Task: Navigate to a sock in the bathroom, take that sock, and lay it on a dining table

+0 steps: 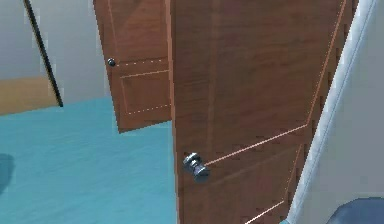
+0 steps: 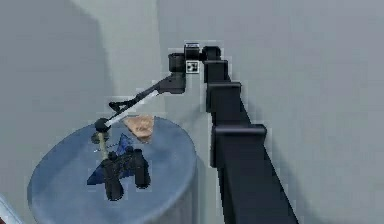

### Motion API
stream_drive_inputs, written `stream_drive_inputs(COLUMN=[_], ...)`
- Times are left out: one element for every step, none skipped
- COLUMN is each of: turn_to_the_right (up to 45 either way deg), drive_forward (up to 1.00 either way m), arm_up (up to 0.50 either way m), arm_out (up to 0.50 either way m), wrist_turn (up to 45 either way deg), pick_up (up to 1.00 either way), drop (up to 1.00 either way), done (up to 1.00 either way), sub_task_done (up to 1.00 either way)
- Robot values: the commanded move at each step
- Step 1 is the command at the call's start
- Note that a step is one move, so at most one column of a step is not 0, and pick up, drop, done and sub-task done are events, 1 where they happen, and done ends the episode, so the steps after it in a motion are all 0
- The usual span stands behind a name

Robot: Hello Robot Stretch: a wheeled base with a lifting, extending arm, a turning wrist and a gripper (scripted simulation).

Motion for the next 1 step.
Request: stream_drive_inputs(turn_to_the_right=[0.0], drive_forward=[0.00], arm_up=[0.00], arm_out=[0.00], wrist_turn=[0.0], pick_up=[0.00], drop=[0.00], done=[1.00], sub_task_done=[0.00])
